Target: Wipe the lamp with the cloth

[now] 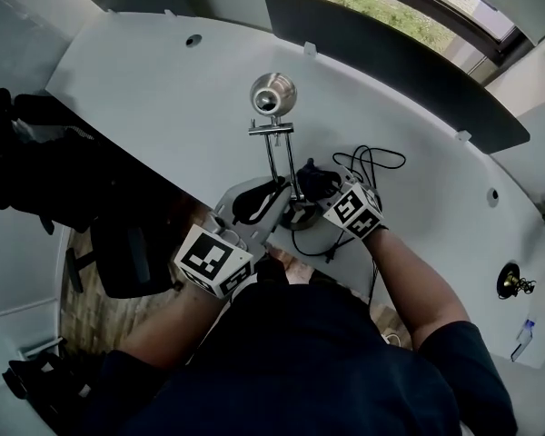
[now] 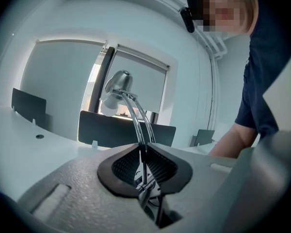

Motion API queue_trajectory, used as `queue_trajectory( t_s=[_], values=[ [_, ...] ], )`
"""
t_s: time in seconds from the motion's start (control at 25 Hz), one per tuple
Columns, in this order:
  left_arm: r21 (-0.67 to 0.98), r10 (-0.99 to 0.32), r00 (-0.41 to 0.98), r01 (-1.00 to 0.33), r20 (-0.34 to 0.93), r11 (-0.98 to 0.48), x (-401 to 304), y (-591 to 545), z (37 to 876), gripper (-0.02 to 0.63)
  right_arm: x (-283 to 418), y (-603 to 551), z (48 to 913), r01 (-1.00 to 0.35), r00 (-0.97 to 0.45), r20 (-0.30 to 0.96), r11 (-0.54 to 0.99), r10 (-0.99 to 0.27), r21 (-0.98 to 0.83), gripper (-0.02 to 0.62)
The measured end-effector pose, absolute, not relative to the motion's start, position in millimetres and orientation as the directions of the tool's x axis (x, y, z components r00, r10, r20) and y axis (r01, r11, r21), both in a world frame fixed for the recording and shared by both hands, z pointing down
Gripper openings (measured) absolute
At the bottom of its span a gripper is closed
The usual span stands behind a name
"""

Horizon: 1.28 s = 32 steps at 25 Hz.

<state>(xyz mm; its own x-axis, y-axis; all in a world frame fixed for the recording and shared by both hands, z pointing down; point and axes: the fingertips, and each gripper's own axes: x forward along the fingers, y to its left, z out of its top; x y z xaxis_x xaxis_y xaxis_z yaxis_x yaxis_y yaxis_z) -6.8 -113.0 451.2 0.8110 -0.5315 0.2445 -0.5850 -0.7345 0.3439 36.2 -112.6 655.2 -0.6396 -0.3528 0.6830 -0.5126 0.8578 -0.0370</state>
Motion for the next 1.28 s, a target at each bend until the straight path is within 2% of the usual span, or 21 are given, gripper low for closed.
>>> queue_trajectory(
  t_s=[0.28, 0.48, 1.04, 1.28],
  values=[
    [0.343, -0.543, 0.804, -0.595, 0.243, -0.727, -6.8, -113.4, 452.6, 0.049, 24.5, -102.4, 692.7, -0.283, -0.593, 0.776, 0.958, -0.214, 0.048, 0.13],
    [0.346, -0.55, 0.798, -0.602, 0.244, -0.72, -7.8, -113.3, 453.8, 0.049, 35.8, -78.5, 702.2, -0.188, -0.546, 0.82, 0.979, -0.171, 0.079, 0.13],
    [0.362, -0.555, 0.8, -0.599, 0.228, -0.714, -8.0, -112.0, 453.7, 0.046, 35.6, -10.3, 694.4, -0.299, -0.51, 0.849, 0.954, -0.135, -0.028, 0.13],
    [0.352, -0.547, 0.804, -0.594, 0.232, -0.723, -8.0, -111.6, 453.9, 0.044, 5.7, 13.2, 691.2, -0.271, -0.518, 0.851, 0.961, -0.09, -0.064, 0.13]
  ],
)
